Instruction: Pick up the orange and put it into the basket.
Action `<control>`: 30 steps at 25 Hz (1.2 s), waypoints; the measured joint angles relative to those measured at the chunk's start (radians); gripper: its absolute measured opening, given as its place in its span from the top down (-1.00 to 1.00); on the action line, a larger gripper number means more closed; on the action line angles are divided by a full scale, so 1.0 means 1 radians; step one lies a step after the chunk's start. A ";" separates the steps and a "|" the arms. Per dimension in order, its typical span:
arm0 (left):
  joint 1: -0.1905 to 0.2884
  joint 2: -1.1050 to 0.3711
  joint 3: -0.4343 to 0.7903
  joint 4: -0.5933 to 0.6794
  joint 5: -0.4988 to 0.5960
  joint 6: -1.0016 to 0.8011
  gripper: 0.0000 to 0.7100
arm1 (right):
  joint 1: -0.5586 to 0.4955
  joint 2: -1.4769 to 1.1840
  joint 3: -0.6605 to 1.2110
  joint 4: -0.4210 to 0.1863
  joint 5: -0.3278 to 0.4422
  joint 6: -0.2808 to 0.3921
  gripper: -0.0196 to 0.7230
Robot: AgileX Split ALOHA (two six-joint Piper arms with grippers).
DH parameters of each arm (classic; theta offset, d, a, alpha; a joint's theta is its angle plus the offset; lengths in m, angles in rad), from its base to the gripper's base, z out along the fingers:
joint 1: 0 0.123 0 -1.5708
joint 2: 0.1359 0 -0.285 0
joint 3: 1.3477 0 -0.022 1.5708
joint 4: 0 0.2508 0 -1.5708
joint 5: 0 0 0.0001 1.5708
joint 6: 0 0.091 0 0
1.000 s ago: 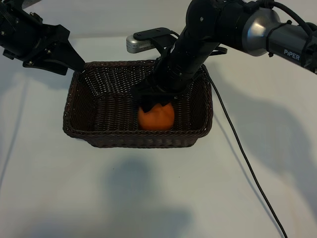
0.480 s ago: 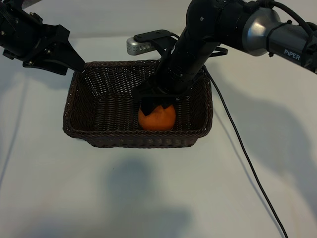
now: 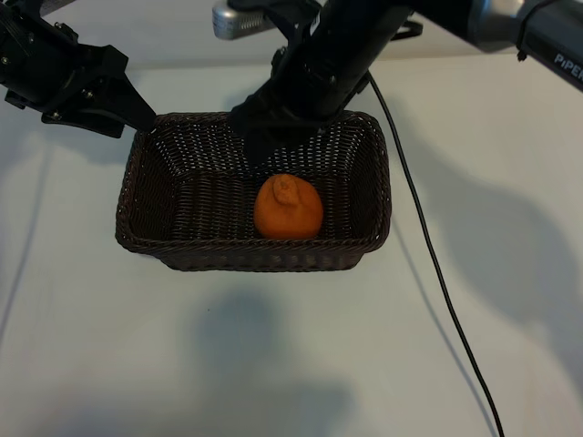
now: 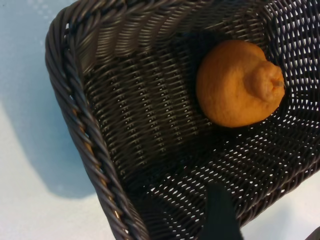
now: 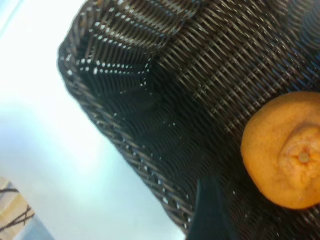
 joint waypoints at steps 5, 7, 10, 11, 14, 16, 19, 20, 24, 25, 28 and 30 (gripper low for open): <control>0.000 0.000 0.000 0.000 0.000 0.001 -0.43 | 0.000 0.000 -0.012 -0.071 0.062 -0.003 -0.36; 0.000 0.000 0.000 0.001 0.000 0.001 -0.43 | 0.000 0.000 -0.012 -0.090 0.068 -0.003 -0.36; 0.000 0.000 0.000 0.001 0.000 0.001 -0.43 | 0.000 0.000 -0.012 -0.096 0.070 -0.006 -0.36; 0.000 0.000 0.000 0.001 0.000 0.001 -0.43 | 0.000 -0.001 -0.012 -0.096 0.070 -0.008 -0.36; 0.000 0.000 0.000 0.001 0.000 0.001 -0.43 | -0.002 -0.001 -0.012 -0.096 0.072 -0.016 -0.36; 0.000 0.000 0.000 0.001 0.000 0.003 -0.43 | -0.004 -0.001 -0.012 -0.096 0.073 -0.020 -0.36; 0.000 0.000 0.000 0.001 0.000 0.004 -0.43 | -0.017 -0.001 -0.012 -0.091 0.076 -0.026 -0.36; 0.000 0.000 0.000 0.001 0.000 0.005 -0.43 | -0.025 -0.001 -0.012 -0.088 0.076 -0.029 -0.36; 0.000 0.000 0.000 0.001 0.000 0.022 -0.43 | -0.061 -0.001 -0.012 -0.067 0.077 -0.048 -0.36; 0.000 0.000 0.000 0.001 0.000 0.023 -0.43 | -0.070 -0.001 -0.012 -0.057 0.077 -0.053 -0.36; 0.000 0.000 0.000 0.001 0.000 0.025 -0.43 | -0.092 -0.002 -0.012 -0.035 0.077 -0.073 -0.36; 0.000 0.000 0.000 0.001 0.000 0.025 -0.43 | -0.103 -0.003 -0.012 -0.023 0.077 -0.088 -0.36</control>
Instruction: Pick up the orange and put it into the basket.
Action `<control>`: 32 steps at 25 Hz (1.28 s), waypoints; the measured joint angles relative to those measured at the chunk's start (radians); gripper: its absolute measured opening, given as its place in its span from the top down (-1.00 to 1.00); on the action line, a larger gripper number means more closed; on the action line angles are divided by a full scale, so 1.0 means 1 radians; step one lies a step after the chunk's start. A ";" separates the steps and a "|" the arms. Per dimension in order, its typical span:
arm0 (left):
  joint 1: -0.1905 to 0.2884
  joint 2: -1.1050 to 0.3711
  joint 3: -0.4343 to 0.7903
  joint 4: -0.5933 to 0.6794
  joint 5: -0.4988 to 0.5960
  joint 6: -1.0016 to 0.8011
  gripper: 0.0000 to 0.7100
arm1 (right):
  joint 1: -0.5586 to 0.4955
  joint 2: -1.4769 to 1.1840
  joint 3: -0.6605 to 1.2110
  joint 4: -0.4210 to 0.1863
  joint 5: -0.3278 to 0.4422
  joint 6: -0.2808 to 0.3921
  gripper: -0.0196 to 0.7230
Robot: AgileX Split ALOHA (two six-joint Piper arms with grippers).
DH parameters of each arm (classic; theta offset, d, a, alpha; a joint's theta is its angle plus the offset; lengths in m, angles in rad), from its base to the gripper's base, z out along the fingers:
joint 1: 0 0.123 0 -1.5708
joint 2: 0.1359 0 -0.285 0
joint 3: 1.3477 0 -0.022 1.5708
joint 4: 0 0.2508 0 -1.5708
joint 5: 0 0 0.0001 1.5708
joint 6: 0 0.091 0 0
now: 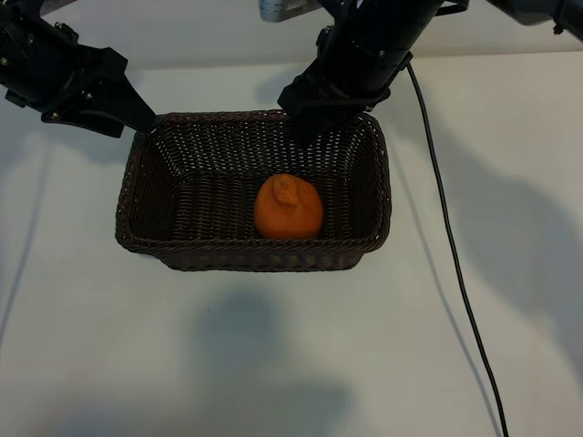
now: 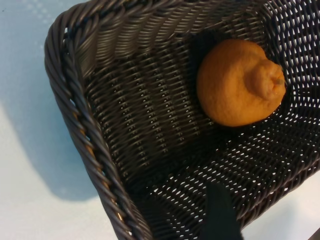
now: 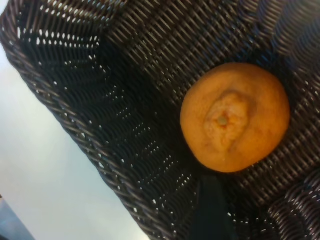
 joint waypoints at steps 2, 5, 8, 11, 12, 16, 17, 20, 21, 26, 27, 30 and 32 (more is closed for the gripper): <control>0.000 0.000 0.000 0.000 0.000 0.001 -0.43 | -0.013 -0.013 0.000 0.005 0.000 -0.020 -0.36; 0.000 0.000 0.000 0.000 0.000 0.001 -0.43 | -0.045 -0.046 0.000 0.012 0.000 -0.042 -0.36; 0.000 0.000 0.000 0.000 0.000 0.001 -0.43 | -0.091 -0.081 0.000 0.014 0.000 -0.047 -0.36; 0.000 0.000 0.000 0.000 0.000 0.001 -0.43 | -0.140 -0.123 0.026 0.014 -0.002 -0.057 -0.36; 0.000 0.000 0.000 0.000 0.000 0.001 -0.43 | -0.157 -0.140 0.049 0.014 -0.004 -0.066 -0.36; 0.000 0.000 0.000 0.000 0.000 0.001 -0.43 | -0.220 -0.199 0.178 0.015 -0.004 -0.102 -0.36; 0.000 0.000 0.000 0.000 0.000 0.001 -0.43 | -0.234 -0.206 0.206 0.016 -0.004 -0.108 -0.36; 0.000 0.000 0.000 0.000 0.000 0.001 -0.43 | -0.255 -0.223 0.276 0.024 -0.004 -0.128 -0.36; 0.000 0.000 0.000 0.000 0.000 0.001 -0.43 | -0.256 -0.227 0.291 0.027 -0.004 -0.136 -0.36; 0.000 0.000 0.000 0.000 0.000 0.002 -0.43 | -0.256 -0.244 0.321 0.050 -0.003 -0.184 -0.36; 0.000 0.000 0.000 0.000 0.000 0.002 -0.43 | -0.256 -0.245 0.322 0.054 -0.003 -0.196 -0.36; 0.000 0.000 0.000 0.000 0.000 0.002 -0.43 | -0.256 -0.253 0.323 0.070 -0.004 -0.234 -0.36; 0.000 0.000 0.000 0.001 0.000 0.002 -0.43 | -0.256 -0.262 0.323 0.071 -0.004 -0.251 -0.36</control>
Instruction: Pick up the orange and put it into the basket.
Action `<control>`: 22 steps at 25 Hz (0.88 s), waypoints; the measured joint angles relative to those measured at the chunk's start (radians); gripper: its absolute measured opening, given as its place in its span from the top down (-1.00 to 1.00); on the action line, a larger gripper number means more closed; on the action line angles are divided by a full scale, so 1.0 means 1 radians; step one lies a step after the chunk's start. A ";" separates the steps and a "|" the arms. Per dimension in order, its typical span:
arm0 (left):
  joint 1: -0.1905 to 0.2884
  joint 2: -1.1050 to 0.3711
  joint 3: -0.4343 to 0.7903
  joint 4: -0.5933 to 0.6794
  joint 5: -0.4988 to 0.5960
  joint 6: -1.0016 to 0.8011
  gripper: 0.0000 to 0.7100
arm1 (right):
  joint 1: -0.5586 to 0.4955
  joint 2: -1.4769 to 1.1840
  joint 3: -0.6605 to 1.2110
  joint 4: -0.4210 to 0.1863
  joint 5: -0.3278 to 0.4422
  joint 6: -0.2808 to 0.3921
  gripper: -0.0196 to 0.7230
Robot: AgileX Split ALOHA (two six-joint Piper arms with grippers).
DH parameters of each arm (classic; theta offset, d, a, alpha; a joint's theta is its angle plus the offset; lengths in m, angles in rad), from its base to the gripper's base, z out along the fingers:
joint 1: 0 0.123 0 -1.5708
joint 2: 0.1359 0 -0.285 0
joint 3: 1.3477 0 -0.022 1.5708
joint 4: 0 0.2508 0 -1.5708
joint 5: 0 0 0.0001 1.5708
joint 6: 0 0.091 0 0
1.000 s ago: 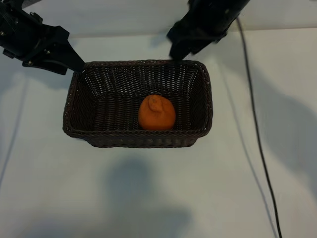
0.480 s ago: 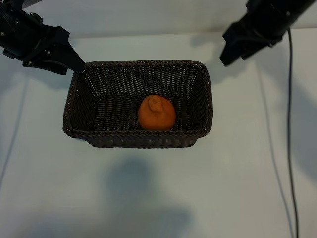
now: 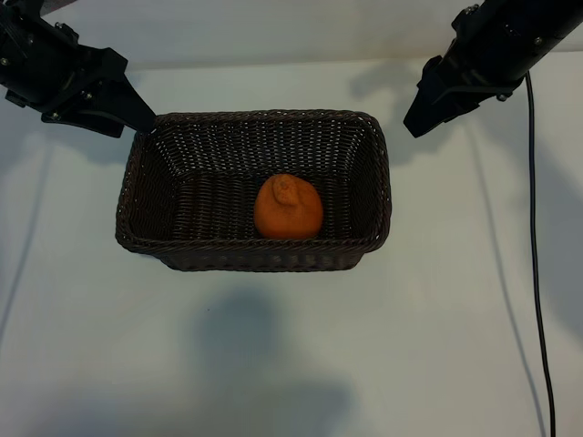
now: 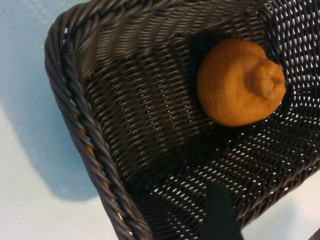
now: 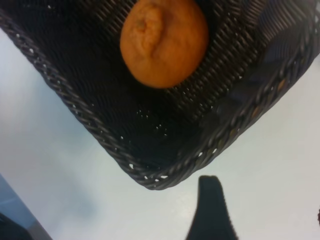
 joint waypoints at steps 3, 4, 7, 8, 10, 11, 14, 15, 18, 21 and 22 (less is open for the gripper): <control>0.000 0.000 0.000 0.000 0.000 0.000 -0.43 | -0.016 -0.019 0.000 0.002 0.001 -0.009 -0.36; 0.000 0.000 0.000 0.000 0.000 0.000 -0.43 | -0.026 -0.027 0.000 0.004 0.001 -0.009 -0.36; 0.000 0.000 0.000 0.000 0.000 0.000 -0.43 | -0.066 -0.037 0.000 0.007 0.002 -0.008 -0.36; 0.000 0.000 0.000 0.000 0.000 0.000 -0.43 | -0.077 -0.038 0.000 0.012 0.002 -0.008 -0.36; 0.000 0.000 0.000 0.000 0.000 0.000 -0.43 | -0.084 -0.038 0.000 0.018 0.002 -0.008 -0.36; 0.000 0.000 0.000 0.000 0.000 0.000 -0.43 | -0.084 -0.038 0.000 0.019 0.002 -0.008 -0.36; 0.000 0.000 0.000 0.000 0.000 0.000 -0.43 | -0.084 -0.038 0.000 0.025 0.002 -0.019 -0.36; 0.000 0.000 0.000 0.000 0.000 0.000 -0.43 | -0.084 -0.038 0.000 0.022 0.002 -0.025 -0.36; 0.000 0.000 0.000 0.000 0.000 0.000 -0.43 | -0.084 -0.038 0.000 0.011 0.002 -0.034 -0.36; 0.000 0.000 0.000 0.000 0.000 0.000 -0.43 | -0.084 -0.038 0.000 0.003 0.002 -0.036 -0.33; 0.000 0.000 0.000 0.000 0.000 0.000 -0.43 | -0.084 -0.038 0.000 0.002 0.002 -0.036 -0.30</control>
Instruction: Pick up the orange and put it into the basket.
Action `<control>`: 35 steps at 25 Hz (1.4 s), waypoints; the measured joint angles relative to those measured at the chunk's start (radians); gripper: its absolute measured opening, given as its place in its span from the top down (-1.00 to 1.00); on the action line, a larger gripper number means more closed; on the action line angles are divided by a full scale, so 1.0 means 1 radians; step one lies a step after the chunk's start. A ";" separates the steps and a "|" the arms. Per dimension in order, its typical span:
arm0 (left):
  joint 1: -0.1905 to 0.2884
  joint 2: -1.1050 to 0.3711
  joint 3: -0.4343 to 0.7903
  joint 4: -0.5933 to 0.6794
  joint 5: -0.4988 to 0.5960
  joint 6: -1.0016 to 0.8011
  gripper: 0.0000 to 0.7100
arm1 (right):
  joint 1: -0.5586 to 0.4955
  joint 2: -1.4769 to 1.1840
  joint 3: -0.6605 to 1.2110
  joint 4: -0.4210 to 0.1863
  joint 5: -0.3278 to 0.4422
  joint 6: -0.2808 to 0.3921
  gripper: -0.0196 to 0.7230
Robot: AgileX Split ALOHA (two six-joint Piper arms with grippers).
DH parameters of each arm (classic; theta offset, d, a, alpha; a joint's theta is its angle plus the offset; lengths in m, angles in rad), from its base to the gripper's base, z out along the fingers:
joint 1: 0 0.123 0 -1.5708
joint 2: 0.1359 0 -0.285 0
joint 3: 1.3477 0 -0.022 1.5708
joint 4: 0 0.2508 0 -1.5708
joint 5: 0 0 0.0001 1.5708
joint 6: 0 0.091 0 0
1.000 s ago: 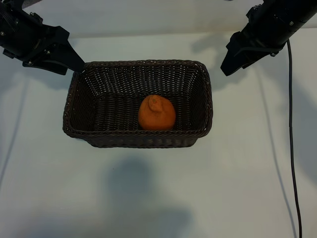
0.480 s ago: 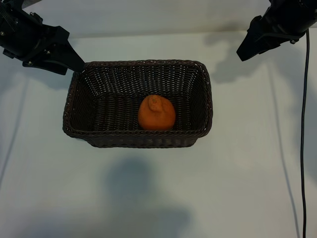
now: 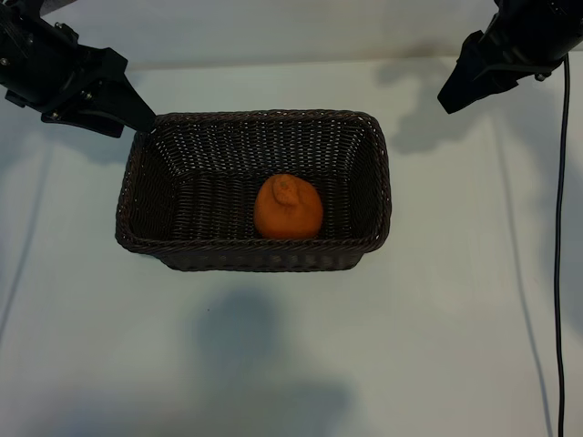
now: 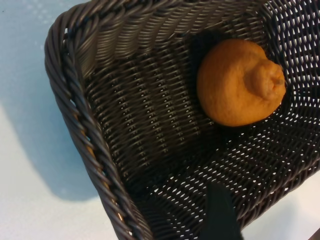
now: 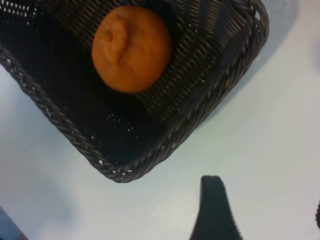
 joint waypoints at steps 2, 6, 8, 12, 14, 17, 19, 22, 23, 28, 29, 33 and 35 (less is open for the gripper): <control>0.000 0.000 0.000 0.000 0.000 0.000 -0.43 | 0.000 0.000 0.000 -0.006 0.000 0.000 -0.25; 0.000 0.000 0.000 0.000 0.000 0.000 -0.43 | 0.000 0.000 0.000 -0.010 0.000 0.016 -0.12; 0.000 0.000 0.000 0.000 0.000 0.000 -0.43 | 0.000 0.000 0.000 -0.014 -0.001 0.036 -0.08; 0.000 0.000 0.000 0.000 0.000 0.000 -0.43 | 0.000 0.000 0.000 -0.013 -0.001 0.071 -0.07; 0.000 0.000 0.000 0.000 0.000 0.000 -0.43 | 0.000 0.000 0.000 -0.013 -0.002 0.082 -0.10; 0.000 0.000 0.000 0.000 0.000 -0.010 -0.43 | 0.000 0.000 0.000 -0.014 -0.002 0.083 -0.12; 0.000 0.000 0.000 -0.001 0.000 -0.022 -0.43 | 0.000 0.000 0.000 -0.014 -0.002 0.083 -0.13; 0.000 0.000 0.000 -0.005 0.000 -0.036 -0.43 | 0.000 0.000 0.000 -0.015 -0.002 0.084 -0.13; 0.000 0.000 0.000 -0.010 0.000 -0.043 -0.43 | 0.000 0.000 0.000 -0.015 -0.002 0.085 -0.13; 0.000 0.000 0.000 -0.110 0.000 -0.034 -0.43 | 0.000 0.000 0.000 -0.015 -0.002 0.087 -0.14; 0.000 0.000 0.000 -0.131 0.000 -0.023 -0.43 | 0.000 0.000 0.000 -0.015 -0.002 0.087 -0.14; 0.000 0.000 0.000 -0.168 0.000 0.012 -0.43 | 0.000 0.000 0.000 -0.015 -0.002 0.087 -0.14; 0.000 0.000 0.000 -0.168 0.000 0.017 -0.43 | 0.000 0.000 0.000 -0.015 -0.002 0.087 -0.14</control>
